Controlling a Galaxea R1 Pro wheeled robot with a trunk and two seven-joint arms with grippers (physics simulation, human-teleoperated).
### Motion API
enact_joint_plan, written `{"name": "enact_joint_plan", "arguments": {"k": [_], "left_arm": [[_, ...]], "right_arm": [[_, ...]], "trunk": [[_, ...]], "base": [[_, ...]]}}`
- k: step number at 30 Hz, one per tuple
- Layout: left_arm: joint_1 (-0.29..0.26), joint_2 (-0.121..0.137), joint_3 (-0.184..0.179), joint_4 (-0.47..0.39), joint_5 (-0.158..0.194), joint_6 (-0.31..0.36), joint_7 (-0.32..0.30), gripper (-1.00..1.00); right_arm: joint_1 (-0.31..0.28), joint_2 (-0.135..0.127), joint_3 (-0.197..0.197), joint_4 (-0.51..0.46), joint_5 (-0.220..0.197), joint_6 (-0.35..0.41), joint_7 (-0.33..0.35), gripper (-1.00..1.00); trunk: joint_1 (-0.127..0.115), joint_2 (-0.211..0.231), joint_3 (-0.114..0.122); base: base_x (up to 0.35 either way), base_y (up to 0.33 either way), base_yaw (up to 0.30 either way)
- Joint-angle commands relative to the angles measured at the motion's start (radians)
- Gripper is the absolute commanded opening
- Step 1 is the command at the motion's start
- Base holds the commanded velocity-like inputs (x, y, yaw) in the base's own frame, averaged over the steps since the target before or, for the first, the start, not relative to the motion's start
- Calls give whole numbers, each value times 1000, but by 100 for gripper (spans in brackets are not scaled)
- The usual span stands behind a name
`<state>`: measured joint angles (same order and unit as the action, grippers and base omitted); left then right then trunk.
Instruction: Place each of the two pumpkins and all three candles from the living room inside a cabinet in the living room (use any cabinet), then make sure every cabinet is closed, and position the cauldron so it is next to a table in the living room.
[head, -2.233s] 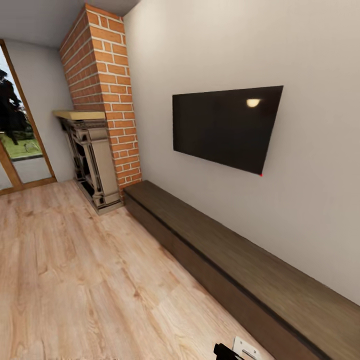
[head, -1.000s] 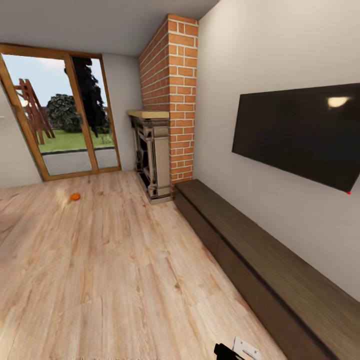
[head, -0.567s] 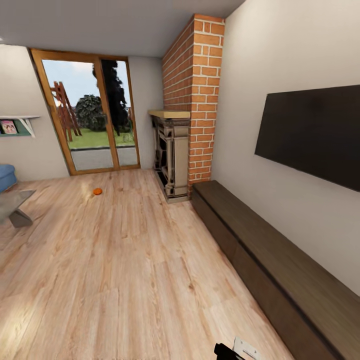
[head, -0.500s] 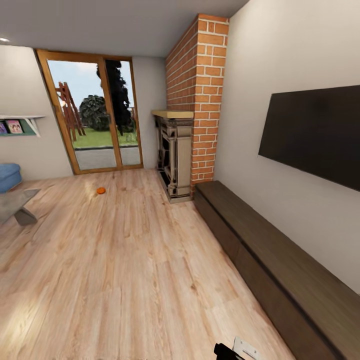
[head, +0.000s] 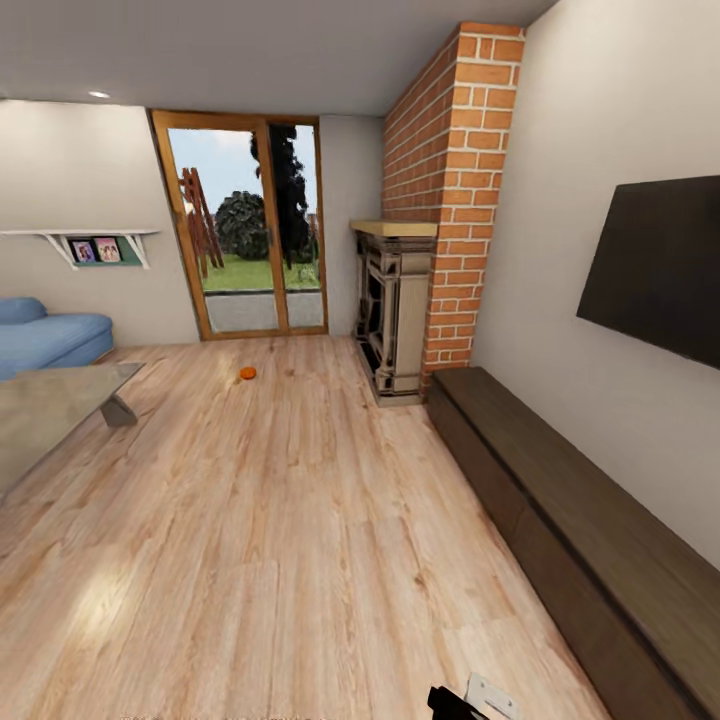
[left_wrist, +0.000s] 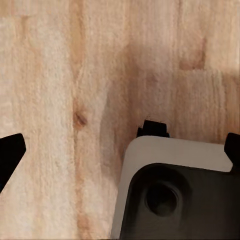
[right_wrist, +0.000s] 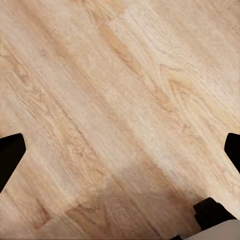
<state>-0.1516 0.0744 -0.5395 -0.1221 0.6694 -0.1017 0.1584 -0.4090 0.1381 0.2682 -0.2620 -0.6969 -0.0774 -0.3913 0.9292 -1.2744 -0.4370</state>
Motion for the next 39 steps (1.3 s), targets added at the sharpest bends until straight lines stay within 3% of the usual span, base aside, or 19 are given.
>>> {"name": "enact_joint_plan", "arguments": {"k": [1, 4, 7, 11, 15, 20, 24, 39], "left_arm": [[-1, 10, -9, -11, 9, -1, 4, 100], [-4, 66, -4, -82, 49, 3, 5, 100], [-45, 111, 2, -140, 88, 9, 7, 100], [-111, 142, 8, -160, 99, 43, 7, 100], [-158, 148, 11, -218, 94, 84, 9, 100], [-179, 140, 10, -303, 67, 80, 7, 100], [-181, 137, 3, -301, 39, 51, -2, 100], [-180, 134, 2, -248, 32, -42, -3, 100]], "right_arm": [[-1, -1, 8, 0, -11, -5, -5, 100], [-1, 0, 9, 0, -10, -5, -3, 100], [-1, 0, 9, 0, -10, -5, 7, 100], [-1, 0, 9, 0, -10, -5, 13, 100], [-1, 0, 9, 0, -10, -5, 14, 100], [-1, 0, 9, 0, -10, -5, 14, 100], [-1, 1, 9, 0, -10, -11, 14, 100], [-1, 3, 9, 2, -10, -39, 14, 100]], "trunk": [[0, -1, -1], [0, -1, -1], [0, -1, -1], [0, -1, -1], [0, -1, -1], [0, -1, -1], [0, -1, -1], [0, -1, -1]], "base": [[0, 0, 290], [0, 0, 290], [0, 0, 290], [17, 0, 290], [218, -1, 202], [313, -70, 28], [324, -126, 3], [323, -88, -67]]}}
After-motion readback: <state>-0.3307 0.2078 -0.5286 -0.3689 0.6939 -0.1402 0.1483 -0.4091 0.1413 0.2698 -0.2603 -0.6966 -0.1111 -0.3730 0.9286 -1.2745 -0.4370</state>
